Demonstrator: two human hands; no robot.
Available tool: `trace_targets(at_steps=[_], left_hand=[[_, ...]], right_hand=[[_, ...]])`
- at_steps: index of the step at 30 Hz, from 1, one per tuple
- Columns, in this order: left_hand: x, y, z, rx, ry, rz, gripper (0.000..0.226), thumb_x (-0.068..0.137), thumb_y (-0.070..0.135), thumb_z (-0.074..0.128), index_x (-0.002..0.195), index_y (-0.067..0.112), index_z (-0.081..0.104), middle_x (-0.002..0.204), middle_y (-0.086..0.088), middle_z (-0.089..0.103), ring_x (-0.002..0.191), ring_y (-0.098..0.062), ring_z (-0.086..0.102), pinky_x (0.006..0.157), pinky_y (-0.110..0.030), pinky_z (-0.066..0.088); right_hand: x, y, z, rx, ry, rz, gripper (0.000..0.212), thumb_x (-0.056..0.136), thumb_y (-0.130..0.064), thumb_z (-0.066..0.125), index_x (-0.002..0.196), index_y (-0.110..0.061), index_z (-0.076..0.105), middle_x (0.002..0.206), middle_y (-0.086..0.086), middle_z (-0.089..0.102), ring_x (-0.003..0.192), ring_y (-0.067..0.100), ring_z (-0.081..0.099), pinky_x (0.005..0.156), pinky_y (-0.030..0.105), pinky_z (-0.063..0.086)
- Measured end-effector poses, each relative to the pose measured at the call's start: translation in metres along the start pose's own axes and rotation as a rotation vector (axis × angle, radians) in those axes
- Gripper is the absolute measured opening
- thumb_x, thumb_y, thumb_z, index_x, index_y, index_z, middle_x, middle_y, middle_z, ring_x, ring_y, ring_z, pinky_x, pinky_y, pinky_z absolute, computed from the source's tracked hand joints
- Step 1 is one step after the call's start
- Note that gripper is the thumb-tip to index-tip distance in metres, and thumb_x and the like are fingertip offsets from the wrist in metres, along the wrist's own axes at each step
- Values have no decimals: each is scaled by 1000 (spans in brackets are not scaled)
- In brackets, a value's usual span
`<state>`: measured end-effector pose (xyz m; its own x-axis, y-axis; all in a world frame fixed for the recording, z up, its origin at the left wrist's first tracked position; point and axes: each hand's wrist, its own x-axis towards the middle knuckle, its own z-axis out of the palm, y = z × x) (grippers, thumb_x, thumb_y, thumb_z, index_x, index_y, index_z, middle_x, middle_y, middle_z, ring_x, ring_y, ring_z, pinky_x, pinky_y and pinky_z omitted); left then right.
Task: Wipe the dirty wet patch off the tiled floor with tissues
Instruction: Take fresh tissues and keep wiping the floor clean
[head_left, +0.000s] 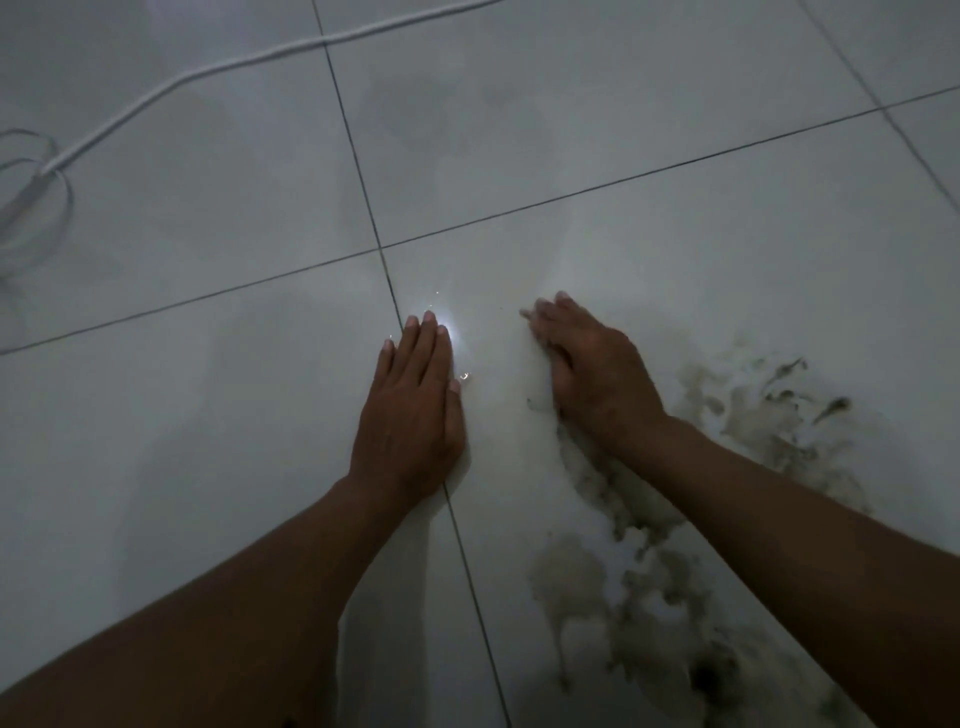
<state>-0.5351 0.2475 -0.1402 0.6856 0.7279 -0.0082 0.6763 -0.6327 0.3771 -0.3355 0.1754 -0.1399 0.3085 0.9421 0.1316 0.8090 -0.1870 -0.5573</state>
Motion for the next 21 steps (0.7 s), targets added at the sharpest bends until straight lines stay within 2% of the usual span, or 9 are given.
trace_targets(at_steps=[1, 3, 6, 9, 11, 13, 17, 19, 21], left_hand=[[-3, -1, -1, 3, -3, -8, 60, 100, 28, 24, 154, 3, 19, 163, -13, 14, 152, -21, 3, 124, -42, 7], [-9, -2, -1, 20, -1, -10, 61, 99, 29, 24, 154, 3, 19, 163, -12, 13, 152, -21, 3, 124, -42, 7], [-18, -4, 1, 31, 16, -1, 60, 100, 28, 24, 154, 2, 20, 162, -13, 13, 152, -22, 4, 124, -43, 7], [-22, -7, 0, 33, 17, -9, 58, 101, 25, 26, 153, 1, 20, 162, -14, 14, 152, -23, 5, 124, -43, 8], [-23, -9, -1, 48, 14, -13, 59, 100, 26, 24, 153, 0, 20, 162, -15, 15, 152, -23, 6, 124, -42, 8], [-23, -9, -2, 64, 13, 1, 60, 99, 27, 23, 153, 0, 22, 162, -16, 16, 152, -25, 8, 123, -43, 10], [-25, -7, -3, 57, 9, 14, 61, 99, 28, 21, 153, 0, 22, 162, -15, 16, 152, -25, 8, 123, -44, 10], [-26, -5, -2, 53, 2, 25, 61, 99, 29, 20, 153, 0, 22, 162, -15, 16, 152, -25, 8, 123, -44, 11], [-27, -4, 0, 47, -6, 32, 61, 99, 30, 19, 153, 0, 22, 162, -15, 16, 152, -24, 8, 123, -43, 10]], right_hand=[[7, -3, 5, -6, 40, 79, 37, 93, -5, 53, 127, -12, 64, 136, 5, 59, 134, 21, 47, 111, 29, 34], [21, -15, 18, 0, 24, 72, 40, 90, 0, 51, 128, -7, 63, 136, 9, 58, 134, 25, 47, 112, 33, 34], [20, -38, 31, -4, -171, -169, 45, 87, 1, 54, 132, -5, 59, 140, 12, 54, 134, 28, 47, 111, 43, 39], [-5, -44, 22, -6, -324, -358, 44, 88, -3, 54, 131, -8, 60, 139, 6, 56, 135, 24, 45, 112, 39, 38], [-23, -38, 8, -4, -352, -430, 43, 89, -11, 44, 128, -8, 62, 136, 5, 59, 134, 22, 47, 112, 37, 38], [-29, -26, 1, -22, -274, -400, 41, 88, -11, 46, 125, -10, 65, 132, 5, 62, 131, 22, 50, 110, 38, 41], [-16, -26, 11, -32, 5, -2, 39, 86, 2, 58, 122, -9, 67, 131, 9, 62, 129, 26, 52, 110, 40, 40], [-21, -41, 18, -19, -31, -2, 42, 84, 5, 55, 124, -5, 64, 133, 11, 60, 131, 28, 50, 112, 39, 36], [-39, -50, 20, -22, -165, -167, 45, 84, 4, 55, 129, -4, 61, 136, 12, 58, 132, 26, 48, 113, 38, 35]])
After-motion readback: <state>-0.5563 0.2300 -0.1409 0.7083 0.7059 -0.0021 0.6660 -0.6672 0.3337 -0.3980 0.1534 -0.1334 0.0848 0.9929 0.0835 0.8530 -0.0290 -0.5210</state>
